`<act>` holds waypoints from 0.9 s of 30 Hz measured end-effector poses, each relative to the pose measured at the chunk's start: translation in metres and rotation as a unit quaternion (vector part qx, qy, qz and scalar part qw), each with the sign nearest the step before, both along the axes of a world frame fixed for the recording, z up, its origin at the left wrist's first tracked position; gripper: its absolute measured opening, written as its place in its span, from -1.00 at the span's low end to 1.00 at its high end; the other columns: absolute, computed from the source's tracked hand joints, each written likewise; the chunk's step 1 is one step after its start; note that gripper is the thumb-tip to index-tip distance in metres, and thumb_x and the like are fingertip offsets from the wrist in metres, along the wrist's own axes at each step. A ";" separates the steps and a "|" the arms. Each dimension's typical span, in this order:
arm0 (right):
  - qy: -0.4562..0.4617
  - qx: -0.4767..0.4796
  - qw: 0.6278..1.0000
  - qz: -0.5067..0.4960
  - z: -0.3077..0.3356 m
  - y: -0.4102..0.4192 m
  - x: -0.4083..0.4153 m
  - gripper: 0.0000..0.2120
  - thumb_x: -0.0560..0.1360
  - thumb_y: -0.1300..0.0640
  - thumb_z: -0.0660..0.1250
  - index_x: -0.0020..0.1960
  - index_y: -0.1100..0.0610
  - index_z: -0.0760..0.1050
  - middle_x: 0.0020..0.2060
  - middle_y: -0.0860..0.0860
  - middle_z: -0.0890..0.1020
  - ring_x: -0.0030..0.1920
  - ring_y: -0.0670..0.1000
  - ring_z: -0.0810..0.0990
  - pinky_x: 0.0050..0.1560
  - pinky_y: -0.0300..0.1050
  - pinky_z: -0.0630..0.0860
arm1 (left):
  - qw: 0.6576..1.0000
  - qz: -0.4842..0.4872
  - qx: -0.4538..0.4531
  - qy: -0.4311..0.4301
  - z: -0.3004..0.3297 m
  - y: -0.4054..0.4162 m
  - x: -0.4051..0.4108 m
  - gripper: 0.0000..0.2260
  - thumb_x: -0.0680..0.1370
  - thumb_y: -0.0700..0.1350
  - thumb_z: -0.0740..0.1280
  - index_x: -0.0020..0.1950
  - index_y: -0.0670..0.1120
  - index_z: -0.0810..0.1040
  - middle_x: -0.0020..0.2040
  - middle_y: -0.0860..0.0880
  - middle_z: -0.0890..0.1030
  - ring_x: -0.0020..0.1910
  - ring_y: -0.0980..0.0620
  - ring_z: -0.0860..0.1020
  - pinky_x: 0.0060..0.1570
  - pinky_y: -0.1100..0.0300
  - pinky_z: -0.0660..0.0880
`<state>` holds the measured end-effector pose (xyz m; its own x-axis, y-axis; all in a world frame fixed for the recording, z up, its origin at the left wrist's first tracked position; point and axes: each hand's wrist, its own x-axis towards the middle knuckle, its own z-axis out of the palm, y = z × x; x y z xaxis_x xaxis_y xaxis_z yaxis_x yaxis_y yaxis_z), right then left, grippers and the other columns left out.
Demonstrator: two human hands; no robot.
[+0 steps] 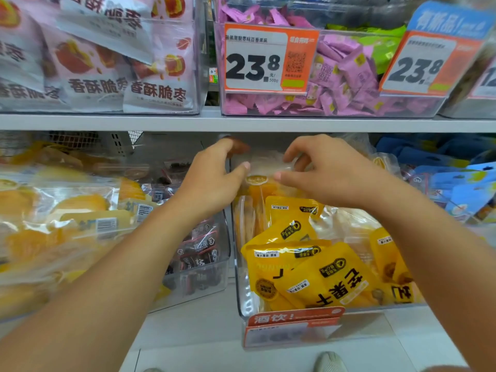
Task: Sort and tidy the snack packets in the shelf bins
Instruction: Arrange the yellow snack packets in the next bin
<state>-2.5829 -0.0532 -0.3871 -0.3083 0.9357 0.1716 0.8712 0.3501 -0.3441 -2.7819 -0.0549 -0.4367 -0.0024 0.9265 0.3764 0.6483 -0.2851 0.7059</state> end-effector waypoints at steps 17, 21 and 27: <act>-0.018 -0.226 0.974 0.020 -0.017 -0.005 -0.055 -0.47 0.34 -0.40 0.40 -0.19 0.09 0.59 -0.32 -0.01 0.61 -0.25 0.00 0.60 -0.20 -0.12 0.52 | 0.997 -0.061 -0.051 0.014 -0.010 -0.017 -0.026 -0.91 0.53 -0.06 0.45 -0.01 0.07 0.74 0.19 0.17 0.58 0.23 0.22 0.50 0.34 0.19 0.36; 0.042 -0.307 0.950 0.040 -0.026 0.001 -0.034 -0.61 0.41 -0.22 0.48 0.02 0.07 0.64 -0.21 0.02 0.66 -0.21 0.02 0.60 -0.08 -0.02 0.54 | 0.989 -0.085 -0.068 0.096 -0.011 -0.017 -0.011 -0.74 0.58 -0.24 0.32 0.19 -0.06 0.69 0.20 0.17 0.51 0.25 0.22 0.42 0.14 0.66 0.16; -0.095 -0.208 0.973 0.031 -0.029 -0.008 -0.050 -0.62 0.32 -0.17 0.55 -0.21 0.13 0.56 -0.25 0.07 0.59 -0.15 0.08 0.59 -0.20 -0.10 0.54 | 0.967 -0.097 -0.145 0.185 -0.008 -0.016 -0.003 -0.59 0.59 -0.20 0.21 0.43 0.00 0.50 0.57 0.05 0.24 0.53 -0.03 0.10 0.49 0.15 -0.01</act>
